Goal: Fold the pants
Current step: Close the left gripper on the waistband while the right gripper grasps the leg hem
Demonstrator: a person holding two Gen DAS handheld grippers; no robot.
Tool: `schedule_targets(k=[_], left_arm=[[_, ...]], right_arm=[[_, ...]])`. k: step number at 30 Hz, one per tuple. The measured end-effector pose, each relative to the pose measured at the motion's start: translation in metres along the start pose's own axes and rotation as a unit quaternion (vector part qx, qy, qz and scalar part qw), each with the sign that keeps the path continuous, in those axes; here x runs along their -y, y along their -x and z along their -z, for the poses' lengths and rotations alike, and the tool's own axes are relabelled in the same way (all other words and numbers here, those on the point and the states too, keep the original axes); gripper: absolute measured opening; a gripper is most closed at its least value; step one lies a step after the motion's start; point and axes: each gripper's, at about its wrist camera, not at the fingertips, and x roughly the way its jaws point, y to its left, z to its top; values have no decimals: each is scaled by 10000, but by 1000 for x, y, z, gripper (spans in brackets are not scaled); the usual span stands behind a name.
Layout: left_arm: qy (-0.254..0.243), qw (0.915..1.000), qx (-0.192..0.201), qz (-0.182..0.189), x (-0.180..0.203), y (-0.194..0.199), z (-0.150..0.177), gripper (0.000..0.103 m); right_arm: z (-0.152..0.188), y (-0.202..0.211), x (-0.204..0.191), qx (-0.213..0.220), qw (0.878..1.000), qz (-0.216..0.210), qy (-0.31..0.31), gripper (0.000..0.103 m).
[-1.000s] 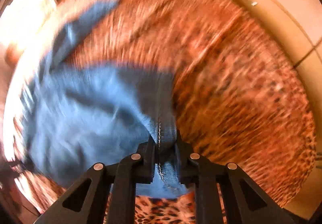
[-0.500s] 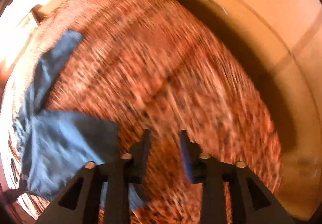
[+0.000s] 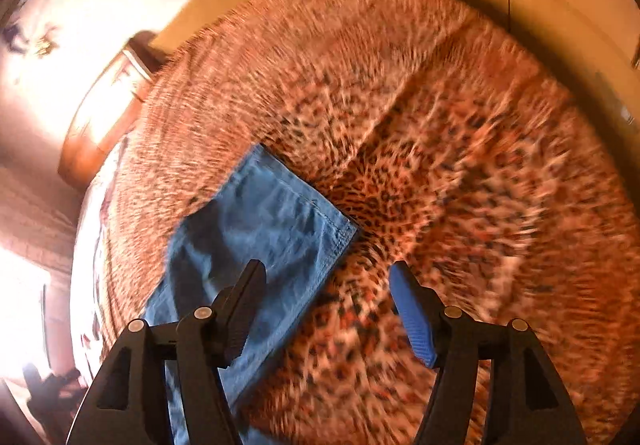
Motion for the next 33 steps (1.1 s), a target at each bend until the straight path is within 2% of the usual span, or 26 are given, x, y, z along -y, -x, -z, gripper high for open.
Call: schedule_targets(k=[2,6,8,10,11,12,13,14,16,18,19,21,22,23,24,26,27,28,29,30,31,33], left_arm=[[215,9994,-214,-167,-3,-35,-12,83],[256,9982,-337,-426,-2,-87,-26,80],[222,9977,-278,-572,6,-100,-21,80],[188,9969,-250,-727,7,-122,-20,80],[204,9962,-270,-803,6,-129,-20,80],[238,9958,-294,-839,6,-137,-20,79],[263,9954,-311,-871,6,-142,-19,79],[291,9947,-322,-934,5,-146,-19,78],[303,9931,-290,-1097,3,-150,-17,75],[278,9926,-158,-1174,4,-153,-19,74],[276,9926,-93,-1181,3,-152,-19,73],[285,9931,-90,-1137,-2,-155,-22,73],[280,9936,-150,-1085,-3,-155,-23,72],[246,9942,-210,-1023,-4,-153,-23,65],[243,9961,-379,-753,-9,-149,-25,55],[462,9971,-570,-185,-21,-129,-35,49],[710,9962,-488,92,-33,-115,-42,49],[942,9947,-328,257,-44,-102,-50,51],[1106,9930,-233,345,-53,-94,-58,60],[1243,9912,-195,410,-60,-89,-65,76],[1376,9891,-172,493,-66,-87,-72,82],[1562,9862,-246,488,-73,-91,-76,86]], right_arm=[[1,-36,9,-81,9997,123,-173,66],[1,-75,12,23,9995,135,-299,66],[-1,-88,-1,96,9998,182,-53,66],[-2,-103,-13,-51,9976,594,351,65],[-3,-111,-18,-143,9961,724,482,57],[-2,-117,-21,-226,9942,841,632,45],[0,-119,-26,-223,9922,943,783,14],[2,-118,-31,-160,9909,903,987,9],[3,-108,-36,70,9888,876,1210,9],[-3,-92,-27,413,9897,752,1144,9],[-7,-91,-17,418,9904,834,1024,11],[-11,-109,9,-262,9932,942,626,14],[-11,-114,11,-406,9918,1019,652,24],[-12,-110,11,-415,9913,1009,730,28],[-17,-104,10,-349,9910,1059,737,34],[-32,-84,13,-12,9927,1055,587,61],[-40,-73,15,174,9943,933,477,66],[-49,-65,15,320,9961,734,357,71],[-60,-60,13,404,9975,512,266,71],[-68,-60,9,426,9979,410,259,71],[-74,-61,4,419,9981,337,290,72],[-82,-77,-13,226,9986,174,440,77]])
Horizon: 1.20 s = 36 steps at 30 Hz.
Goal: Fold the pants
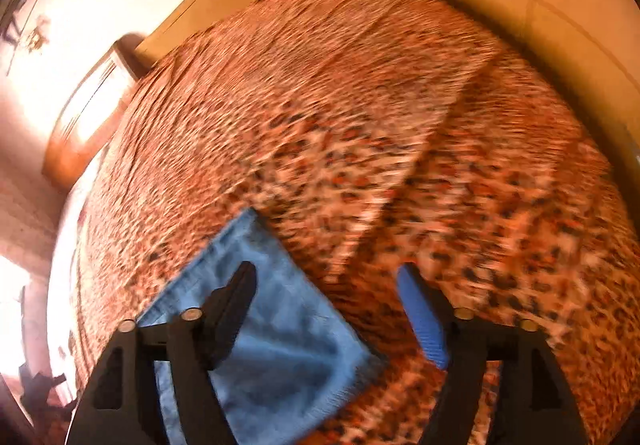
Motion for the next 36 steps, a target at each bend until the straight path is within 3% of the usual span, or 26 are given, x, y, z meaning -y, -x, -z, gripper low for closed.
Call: schedule_targets(k=[5,9,13,16,17,19,21,24,25,26,28,29,30,33,36], left_arm=[[260,9967,-734,-231,2,-47,2,84],[168,9973,-625,-334,7,-62,-2,84],[-38,9984,-430,-371,16,-60,-9,85],[-15,9974,-563,-461,19,-60,-3,85],[51,9971,-585,-486,17,-64,-2,85],[104,9969,-598,-496,14,-72,-4,86],[57,9977,-551,-398,20,-78,-4,99],[-296,9962,-470,-672,35,-88,3,96],[-499,9943,-410,-852,41,-90,8,92],[-613,9929,-363,-951,43,-89,10,80],[-928,9898,-332,-1028,51,-86,18,50],[-1005,9897,-406,-941,53,-86,21,36],[-1045,9898,-463,-847,55,-84,25,30],[-1402,9862,-48,-885,69,-67,39,28],[-2076,9718,562,-970,89,-38,66,27]], right_arm=[[4,-50,-51,-293,9961,89,833,77],[17,-74,-83,14,9866,450,1567,77],[15,-90,-92,357,9868,302,1551,85],[8,-113,-91,114,9907,212,1337,85],[9,-124,-91,-67,9914,120,1303,94],[13,-130,-107,-8,9850,327,1693,102],[20,-140,-123,-47,9752,766,2076,102],[21,-138,-126,93,9767,713,2023,89],[22,-134,-127,172,9767,695,2022,69],[22,-130,-127,212,9770,640,2025,42],[25,-121,-125,179,9787,461,1992,13],[26,-116,-125,154,9786,418,2010,9],[29,-111,-128,189,9778,433,2042,9],[39,-81,-125,508,9798,295,1914,9],[45,-39,-117,827,9825,129,1662,9]])
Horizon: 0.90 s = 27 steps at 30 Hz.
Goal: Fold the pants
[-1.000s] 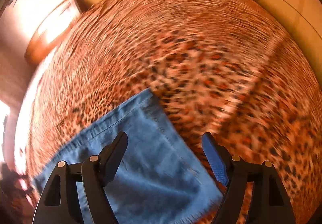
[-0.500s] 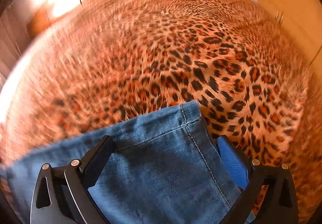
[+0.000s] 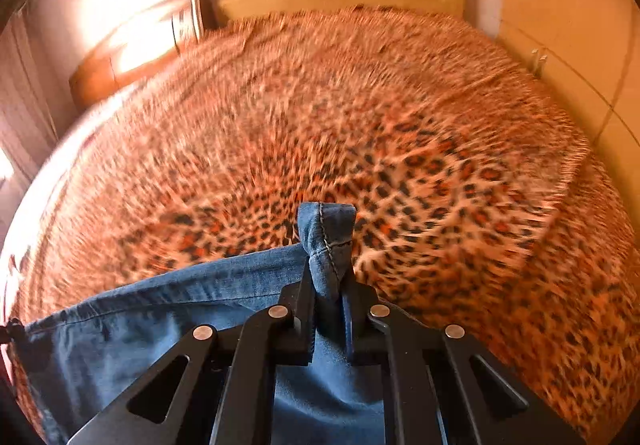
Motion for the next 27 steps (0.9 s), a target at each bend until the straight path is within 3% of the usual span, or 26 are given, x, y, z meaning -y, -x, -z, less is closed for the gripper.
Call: schedule_targets(k=[4,7,10,14,17,18,21,23,25,27], left_arm=[[-564,9963,644,-50,17,46,30,27],[-679,9941,839,75,22,79,59,27],[-548,9936,901,412,1,123,97,27],[-270,9921,847,888,-50,185,144,27],[-115,9923,606,1071,-102,219,185,27],[-43,9935,424,1060,-115,215,204,27],[25,9963,-505,700,-144,165,254,26],[304,9889,-1320,617,-166,127,280,25],[624,9829,-1514,843,-188,124,292,25],[637,9825,-1407,1040,-201,143,295,27]], right_arm=[[15,73,14,371,9985,-245,-329,9],[39,145,34,546,9953,-474,-639,9],[71,208,52,636,9913,-613,-971,9],[144,290,77,476,9856,-737,-1446,14],[218,329,88,237,9879,-433,-1473,22],[240,332,92,101,9875,-341,-1533,26],[314,320,104,-825,9787,-12,-1878,33],[348,316,110,-1305,9683,199,-2121,33],[365,333,113,-1332,9641,260,-2284,34],[369,363,116,-1123,9642,197,-2394,56]])
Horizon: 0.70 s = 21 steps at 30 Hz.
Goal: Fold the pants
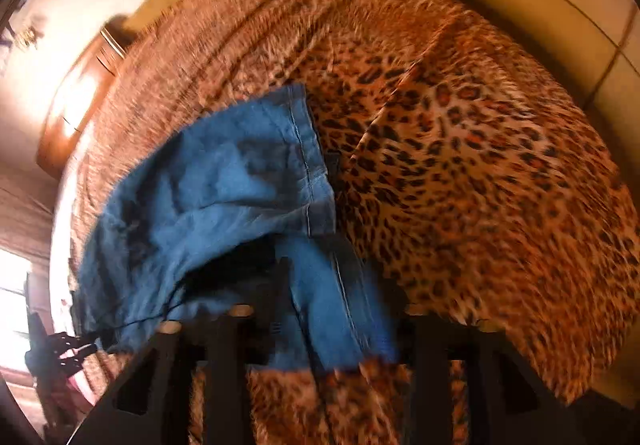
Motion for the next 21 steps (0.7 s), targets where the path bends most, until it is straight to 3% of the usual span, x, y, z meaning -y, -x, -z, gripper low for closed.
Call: schedule_targets(k=[1,2,4,6,11,14,21], left_arm=[[-78,9999,58,-31,-2,9,3,27],[-210,9996,148,-76,-6,22,9,32],[-307,9992,241,-28,-12,40,18,47],[-144,9993,277,217,-14,51,23,63],[320,9975,15,630,7,32,12,64],[444,9959,-140,774,20,13,3,64],[498,9980,-242,302,36,-37,-8,64]], right_arm=[[2,13,4,130,9999,-5,-74,74],[4,27,9,285,9994,-35,-217,82],[5,42,20,459,9962,-314,-666,82],[7,34,28,376,9877,-864,-1244,82],[25,-14,38,-40,9485,-1876,-2550,82],[30,-28,39,-67,9385,-2000,-2815,82],[14,-49,49,71,9162,-2232,-3328,82]])
